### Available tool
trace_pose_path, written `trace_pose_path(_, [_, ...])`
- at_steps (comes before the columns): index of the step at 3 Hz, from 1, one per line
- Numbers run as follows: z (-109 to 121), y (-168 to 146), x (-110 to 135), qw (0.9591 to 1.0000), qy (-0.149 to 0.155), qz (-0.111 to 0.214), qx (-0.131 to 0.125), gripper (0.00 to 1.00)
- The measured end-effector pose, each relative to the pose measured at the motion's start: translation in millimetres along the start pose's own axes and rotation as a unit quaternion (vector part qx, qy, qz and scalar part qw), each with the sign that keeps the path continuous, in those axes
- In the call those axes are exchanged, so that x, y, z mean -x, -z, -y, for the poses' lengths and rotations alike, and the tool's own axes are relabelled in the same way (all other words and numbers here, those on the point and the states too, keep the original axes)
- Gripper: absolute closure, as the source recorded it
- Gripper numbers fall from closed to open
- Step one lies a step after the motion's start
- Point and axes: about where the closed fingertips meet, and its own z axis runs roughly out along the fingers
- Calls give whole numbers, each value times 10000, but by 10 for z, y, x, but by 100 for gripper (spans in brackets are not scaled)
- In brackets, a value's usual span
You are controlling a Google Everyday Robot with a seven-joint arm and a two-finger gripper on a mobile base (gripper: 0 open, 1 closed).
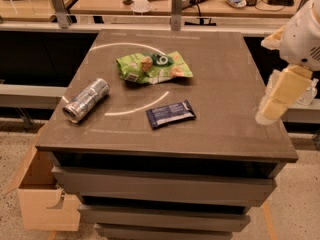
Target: Pick green rice chip bag
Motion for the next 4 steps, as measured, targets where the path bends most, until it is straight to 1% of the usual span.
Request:
trace_pose_path(1, [338,-327,192,9970,-187,747,12,0])
trace_pose_path(2, [800,-829,635,9888,-68,1483,130,0])
trace_pose_path(3, [1038,-1176,948,9859,-2,1661,216,0])
trace_pose_path(4, [1036,-1231,982,9856,-16,1677,233,0])
